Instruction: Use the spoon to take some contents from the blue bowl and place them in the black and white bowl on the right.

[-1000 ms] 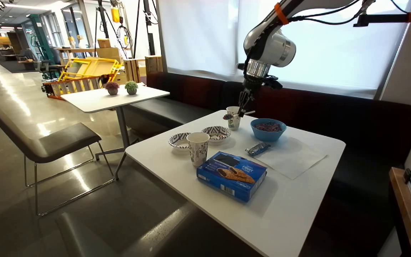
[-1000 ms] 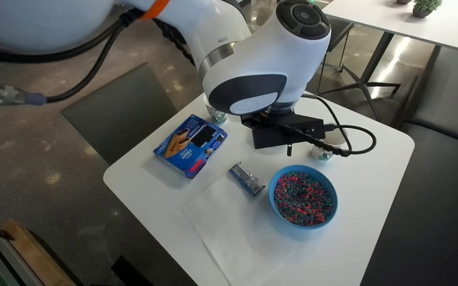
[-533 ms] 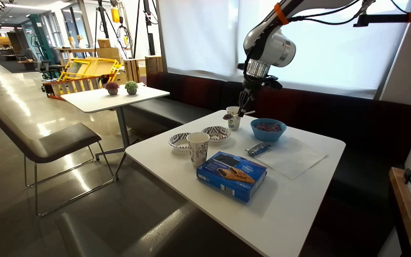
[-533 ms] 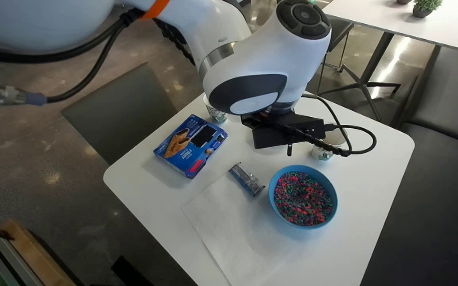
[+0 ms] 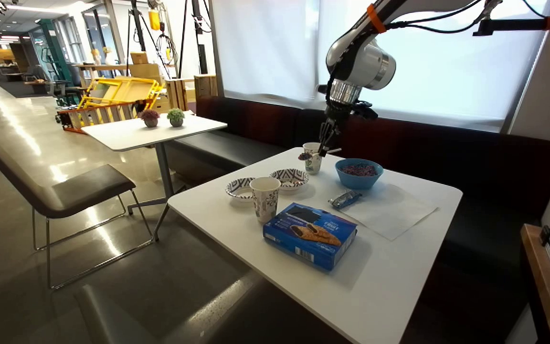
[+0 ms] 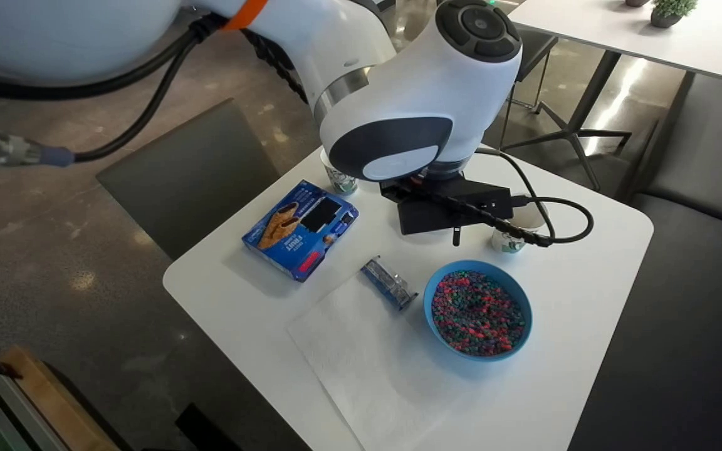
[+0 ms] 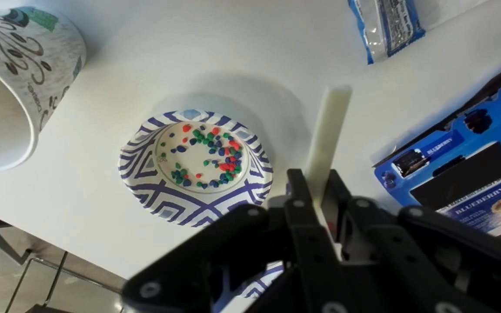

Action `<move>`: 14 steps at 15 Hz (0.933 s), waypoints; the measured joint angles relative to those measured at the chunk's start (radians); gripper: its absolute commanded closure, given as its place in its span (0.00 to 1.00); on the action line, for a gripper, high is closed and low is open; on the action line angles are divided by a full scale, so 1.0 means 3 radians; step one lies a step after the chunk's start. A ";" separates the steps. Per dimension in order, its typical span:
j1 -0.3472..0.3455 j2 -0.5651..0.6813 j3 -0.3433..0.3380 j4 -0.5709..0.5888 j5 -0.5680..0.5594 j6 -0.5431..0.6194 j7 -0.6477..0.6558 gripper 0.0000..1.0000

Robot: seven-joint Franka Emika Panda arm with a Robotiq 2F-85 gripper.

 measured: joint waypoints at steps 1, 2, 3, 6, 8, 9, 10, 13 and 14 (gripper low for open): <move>0.0000 0.0000 0.0000 0.0000 0.0000 0.0000 0.0000 0.86; 0.0000 0.0000 0.0000 0.0000 0.0000 0.0000 0.0000 0.86; 0.0000 0.0000 0.0000 0.0000 0.0000 0.0000 0.0000 0.86; 0.0000 0.0000 0.0000 0.0000 0.0000 0.0000 0.0000 0.96; 0.0009 0.0000 -0.0003 0.0005 -0.0003 0.0000 0.0019 0.96; 0.0025 0.0002 -0.0003 0.0014 -0.0009 0.0000 0.0054 0.96; 0.0052 0.0006 -0.0007 0.0028 -0.0017 0.0000 0.0100 0.96; 0.0150 0.0032 -0.0019 0.0090 -0.0040 0.0000 0.0281 0.96; 0.0174 0.0047 -0.0024 0.0118 -0.0044 0.0000 0.0334 0.96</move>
